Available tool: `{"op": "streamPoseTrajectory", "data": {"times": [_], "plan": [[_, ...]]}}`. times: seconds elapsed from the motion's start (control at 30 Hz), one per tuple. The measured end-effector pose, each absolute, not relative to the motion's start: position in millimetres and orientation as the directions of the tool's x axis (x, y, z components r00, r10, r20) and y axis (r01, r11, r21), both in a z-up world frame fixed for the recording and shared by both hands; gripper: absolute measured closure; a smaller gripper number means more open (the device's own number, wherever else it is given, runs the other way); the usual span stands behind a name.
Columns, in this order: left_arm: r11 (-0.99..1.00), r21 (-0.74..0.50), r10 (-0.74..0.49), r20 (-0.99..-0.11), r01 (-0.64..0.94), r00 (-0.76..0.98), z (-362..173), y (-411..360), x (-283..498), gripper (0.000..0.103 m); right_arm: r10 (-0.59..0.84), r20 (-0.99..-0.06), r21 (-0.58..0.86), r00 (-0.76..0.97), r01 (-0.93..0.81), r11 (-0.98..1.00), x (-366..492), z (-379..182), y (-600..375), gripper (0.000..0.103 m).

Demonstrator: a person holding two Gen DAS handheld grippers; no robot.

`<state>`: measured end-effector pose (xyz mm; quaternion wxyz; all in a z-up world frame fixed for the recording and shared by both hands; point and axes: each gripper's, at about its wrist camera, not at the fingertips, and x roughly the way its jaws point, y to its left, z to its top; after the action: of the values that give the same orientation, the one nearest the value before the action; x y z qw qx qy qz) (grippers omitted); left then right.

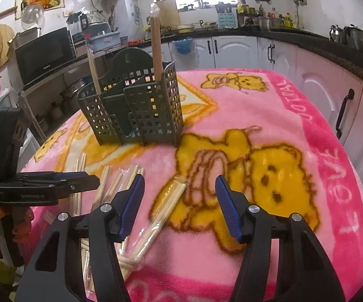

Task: Organize utensils
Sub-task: 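Grasp a wrapped chopstick with the left gripper while the right gripper grasps another, then lift both chopsticks upright and carry them above the green basket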

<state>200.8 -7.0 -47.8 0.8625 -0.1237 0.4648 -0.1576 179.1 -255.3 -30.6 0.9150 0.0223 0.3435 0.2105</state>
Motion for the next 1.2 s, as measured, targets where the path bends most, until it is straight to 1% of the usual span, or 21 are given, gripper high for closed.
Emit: {"op": "streamPoseTrajectory", "data": {"times": [0.07,0.37,0.5,0.6,0.67,0.7,0.73,0.8,0.9,1.1,1.2], "plan": [[0.915,-0.376,-0.397,-0.77,0.149,0.5,-51,-7,206,0.06,0.406,-0.637,0.197,0.655,-0.371,0.907,184,-34,-254,0.05],[0.903,-0.416,-0.418,-0.783,0.112,0.46,-60,-6,231,0.061,0.411,-0.73,0.246,0.546,-0.352,0.903,213,-55,-248,0.054],[0.905,-0.413,-0.41,-0.787,0.1,0.461,-62,-5,238,0.068,0.424,-0.759,0.272,0.494,-0.351,0.896,225,-64,-241,0.058],[0.909,-0.408,-0.4,-0.79,0.088,0.464,-63,-2,241,0.073,0.41,-0.769,0.259,0.491,-0.347,0.901,232,-68,-235,0.059],[0.91,-0.406,-0.394,-0.792,0.079,0.466,-63,-1,243,0.077,0.385,-0.776,0.23,0.5,-0.343,0.911,234,-68,-231,0.066],[0.912,-0.403,-0.389,-0.793,0.075,0.469,-64,0,243,0.081,0.362,-0.78,0.2,0.51,-0.346,0.917,235,-67,-229,0.075],[0.914,-0.4,-0.384,-0.794,0.072,0.471,-64,0,244,0.083,0.345,-0.782,0.172,0.519,-0.352,0.92,235,-68,-226,0.082],[0.914,-0.401,-0.381,-0.792,0.064,0.477,-65,2,245,0.087,0.343,-0.777,0.164,0.528,-0.356,0.92,235,-68,-226,0.087],[0.913,-0.405,-0.379,-0.793,0.053,0.477,-66,5,248,0.091,0.365,-0.759,0.197,0.539,-0.343,0.918,237,-65,-233,0.092],[0.908,-0.418,-0.384,-0.789,0.041,0.479,-64,8,255,0.097,0.387,-0.706,0.241,0.593,-0.312,0.919,238,-49,-252,0.093],[0.898,-0.439,-0.399,-0.775,0.038,0.491,-60,12,257,0.098,0.396,-0.681,0.257,0.616,-0.305,0.917,238,-41,-259,0.093]]}}
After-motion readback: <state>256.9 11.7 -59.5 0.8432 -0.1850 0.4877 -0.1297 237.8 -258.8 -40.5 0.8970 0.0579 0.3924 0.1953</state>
